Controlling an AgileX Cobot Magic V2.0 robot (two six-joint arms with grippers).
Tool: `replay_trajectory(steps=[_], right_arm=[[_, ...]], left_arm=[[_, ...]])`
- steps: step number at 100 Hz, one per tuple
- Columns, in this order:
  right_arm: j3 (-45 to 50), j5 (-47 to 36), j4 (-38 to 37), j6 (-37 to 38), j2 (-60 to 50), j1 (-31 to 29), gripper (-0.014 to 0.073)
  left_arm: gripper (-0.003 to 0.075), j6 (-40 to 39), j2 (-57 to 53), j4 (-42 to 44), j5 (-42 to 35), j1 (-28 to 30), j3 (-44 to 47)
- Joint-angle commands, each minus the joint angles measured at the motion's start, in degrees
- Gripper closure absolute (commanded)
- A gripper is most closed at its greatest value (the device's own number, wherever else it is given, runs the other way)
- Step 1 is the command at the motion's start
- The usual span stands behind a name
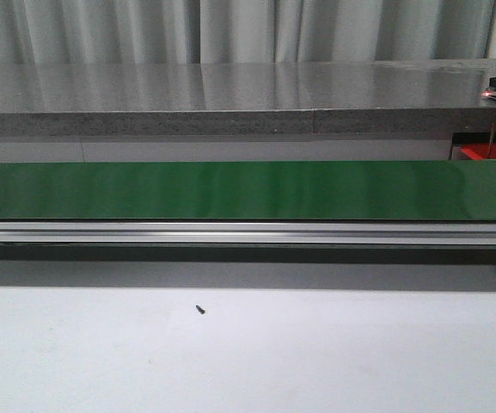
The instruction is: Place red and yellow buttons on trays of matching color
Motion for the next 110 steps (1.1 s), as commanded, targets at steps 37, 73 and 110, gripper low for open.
replay_trajectory(steps=[37,73,110], right_arm=[[20.41,-31.03,-8.71,12.24,-12.8,0.28,0.0715],[32.86,-41.38,-15.26,16.64,-25.52,0.28,0.0715],[39.31,-38.55,-15.19,16.69,-34.25,1.15,0.0715]], left_arm=[[0.074,-0.03,0.53,-2.3,-3.93,-0.45,-1.58],[0.074,-0.03,0.53,-2.3,-3.93,-0.45,-1.58],[0.074,-0.03,0.53,-2.3,-3.93,-0.45,-1.58]])
